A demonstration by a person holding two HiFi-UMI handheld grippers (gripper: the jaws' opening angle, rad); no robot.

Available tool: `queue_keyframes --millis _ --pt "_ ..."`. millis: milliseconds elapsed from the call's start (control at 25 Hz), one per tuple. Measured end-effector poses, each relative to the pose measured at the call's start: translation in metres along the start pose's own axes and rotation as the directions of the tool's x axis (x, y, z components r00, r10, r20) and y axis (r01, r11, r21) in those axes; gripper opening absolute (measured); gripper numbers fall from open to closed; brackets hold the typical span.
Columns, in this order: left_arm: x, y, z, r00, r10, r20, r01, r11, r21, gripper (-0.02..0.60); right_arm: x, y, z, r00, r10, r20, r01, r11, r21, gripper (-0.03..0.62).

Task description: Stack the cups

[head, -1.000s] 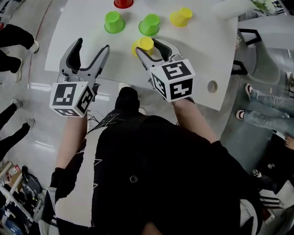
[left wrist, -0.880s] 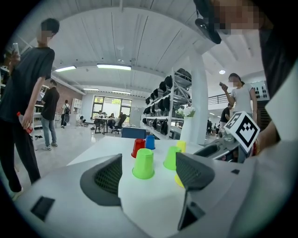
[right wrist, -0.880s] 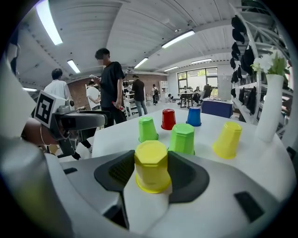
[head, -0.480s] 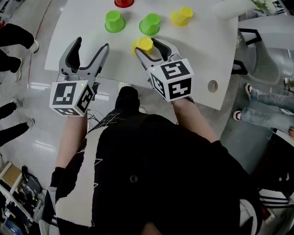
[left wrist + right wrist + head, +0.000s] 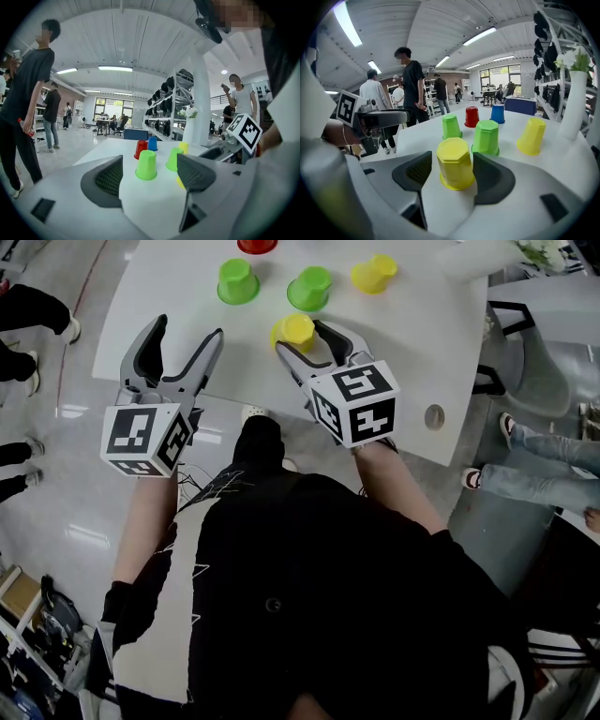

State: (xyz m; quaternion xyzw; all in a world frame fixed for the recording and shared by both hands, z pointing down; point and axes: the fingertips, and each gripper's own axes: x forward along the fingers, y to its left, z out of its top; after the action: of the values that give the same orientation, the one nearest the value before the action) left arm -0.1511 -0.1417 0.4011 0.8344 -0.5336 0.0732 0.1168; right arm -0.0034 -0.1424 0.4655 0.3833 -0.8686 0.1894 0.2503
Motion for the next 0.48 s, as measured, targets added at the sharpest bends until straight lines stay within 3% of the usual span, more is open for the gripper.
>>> queue_keyframes --millis 120,280,360,480 --pt "-0.003 0.004 0.001 1.000 0.013 0.001 -0.013 1.000 -0.002 0.359 -0.013 0.001 0.013 0.998 0.043 0.034 -0.045 0.998 0.054 0.305" --pt "-0.003 0.012 0.002 0.999 0.033 0.002 -0.033 0.999 -0.010 0.359 -0.038 -0.018 0.054 0.982 0.062 0.179 -0.099 0.973 0.207 0.310" --pt "0.000 0.013 0.004 0.999 0.032 0.007 -0.032 0.999 -0.010 0.359 -0.040 -0.037 0.070 0.977 0.011 0.214 -0.057 0.976 0.211 0.310" --pt "0.004 0.013 0.008 1.000 0.022 0.009 -0.022 1.000 -0.003 0.359 -0.027 -0.058 0.075 0.982 -0.052 0.184 0.021 0.986 0.166 0.310"
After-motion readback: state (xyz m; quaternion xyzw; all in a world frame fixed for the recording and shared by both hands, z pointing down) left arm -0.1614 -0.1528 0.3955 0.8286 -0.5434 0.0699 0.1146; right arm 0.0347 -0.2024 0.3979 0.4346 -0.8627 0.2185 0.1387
